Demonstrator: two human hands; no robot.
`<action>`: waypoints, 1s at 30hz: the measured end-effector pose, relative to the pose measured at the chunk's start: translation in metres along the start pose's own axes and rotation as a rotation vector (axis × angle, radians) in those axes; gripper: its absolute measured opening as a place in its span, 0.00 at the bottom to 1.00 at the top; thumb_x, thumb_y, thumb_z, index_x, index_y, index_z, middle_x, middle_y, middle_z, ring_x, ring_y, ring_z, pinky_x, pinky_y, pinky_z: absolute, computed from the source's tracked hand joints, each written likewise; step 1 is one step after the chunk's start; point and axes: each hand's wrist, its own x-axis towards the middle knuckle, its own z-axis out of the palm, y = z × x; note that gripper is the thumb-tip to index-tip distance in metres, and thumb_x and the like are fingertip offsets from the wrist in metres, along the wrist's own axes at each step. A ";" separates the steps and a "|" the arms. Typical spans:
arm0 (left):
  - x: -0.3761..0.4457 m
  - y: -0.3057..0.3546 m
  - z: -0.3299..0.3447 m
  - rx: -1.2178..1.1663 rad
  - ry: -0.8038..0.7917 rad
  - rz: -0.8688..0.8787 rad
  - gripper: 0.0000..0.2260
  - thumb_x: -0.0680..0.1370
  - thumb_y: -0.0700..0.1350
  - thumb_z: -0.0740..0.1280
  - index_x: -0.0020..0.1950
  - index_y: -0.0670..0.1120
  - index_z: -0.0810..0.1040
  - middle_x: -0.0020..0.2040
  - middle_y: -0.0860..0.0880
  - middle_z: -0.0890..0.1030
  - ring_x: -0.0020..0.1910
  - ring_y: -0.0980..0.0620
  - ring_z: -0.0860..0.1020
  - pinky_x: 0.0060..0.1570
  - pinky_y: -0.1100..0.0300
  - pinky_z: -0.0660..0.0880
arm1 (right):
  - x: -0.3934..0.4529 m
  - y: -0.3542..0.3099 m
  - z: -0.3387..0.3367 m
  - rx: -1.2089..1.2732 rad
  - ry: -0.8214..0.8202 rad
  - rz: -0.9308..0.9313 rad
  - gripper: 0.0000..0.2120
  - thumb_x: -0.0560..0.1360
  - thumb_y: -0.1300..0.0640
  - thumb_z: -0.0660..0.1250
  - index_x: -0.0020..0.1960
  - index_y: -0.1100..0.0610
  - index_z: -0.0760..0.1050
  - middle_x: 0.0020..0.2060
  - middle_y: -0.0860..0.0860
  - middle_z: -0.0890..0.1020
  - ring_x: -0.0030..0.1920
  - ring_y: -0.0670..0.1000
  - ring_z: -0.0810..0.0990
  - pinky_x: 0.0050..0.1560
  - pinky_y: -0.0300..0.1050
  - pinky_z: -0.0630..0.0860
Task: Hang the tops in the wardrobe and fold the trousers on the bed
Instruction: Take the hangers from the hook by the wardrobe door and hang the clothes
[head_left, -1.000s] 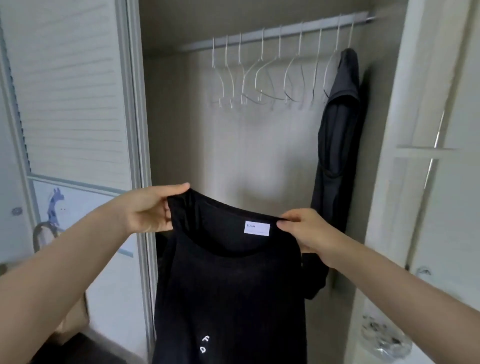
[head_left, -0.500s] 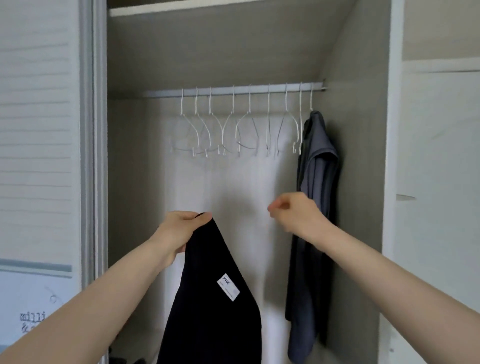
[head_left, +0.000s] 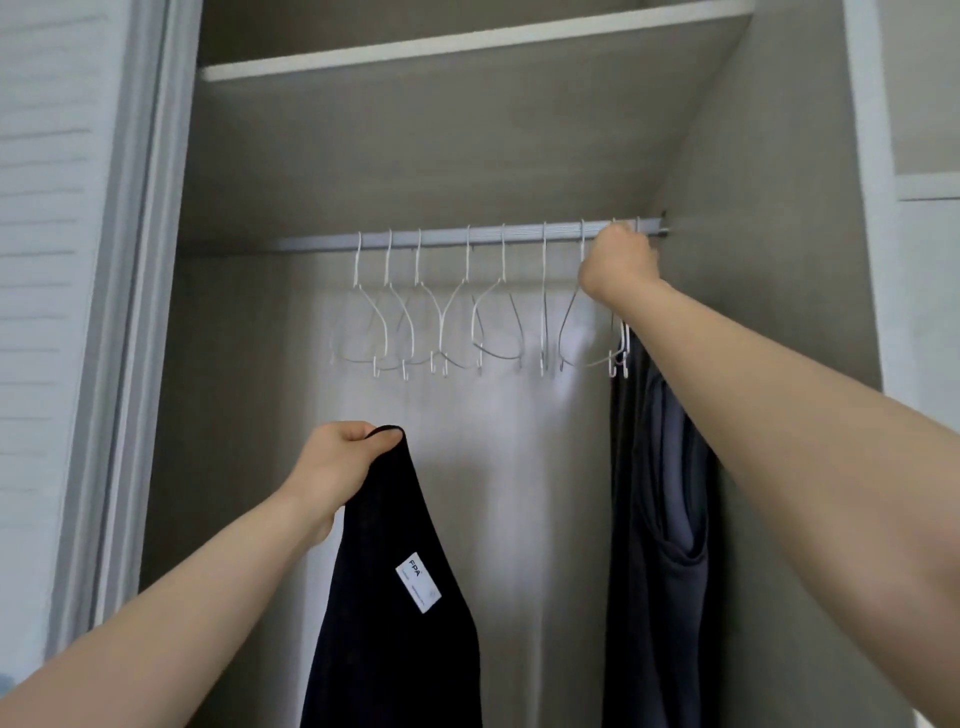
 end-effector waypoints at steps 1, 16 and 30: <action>0.006 -0.001 0.000 0.007 0.004 0.005 0.14 0.77 0.45 0.70 0.33 0.45 0.74 0.25 0.51 0.72 0.23 0.55 0.71 0.25 0.67 0.66 | 0.006 0.002 0.005 -0.005 -0.062 0.029 0.18 0.77 0.63 0.59 0.65 0.68 0.68 0.65 0.64 0.72 0.65 0.62 0.71 0.61 0.49 0.70; 0.048 -0.034 0.019 0.064 -0.091 -0.005 0.12 0.77 0.44 0.71 0.34 0.43 0.75 0.29 0.46 0.72 0.26 0.51 0.70 0.28 0.63 0.64 | 0.037 0.029 0.061 0.529 -0.259 0.346 0.12 0.79 0.63 0.54 0.56 0.68 0.71 0.47 0.58 0.69 0.47 0.55 0.68 0.51 0.51 0.71; 0.051 -0.048 0.005 0.090 -0.116 -0.047 0.13 0.77 0.45 0.71 0.33 0.44 0.74 0.27 0.48 0.72 0.25 0.52 0.70 0.27 0.64 0.64 | 0.041 0.014 0.070 0.540 -0.304 0.359 0.06 0.79 0.64 0.57 0.49 0.64 0.72 0.46 0.59 0.77 0.41 0.54 0.74 0.43 0.48 0.73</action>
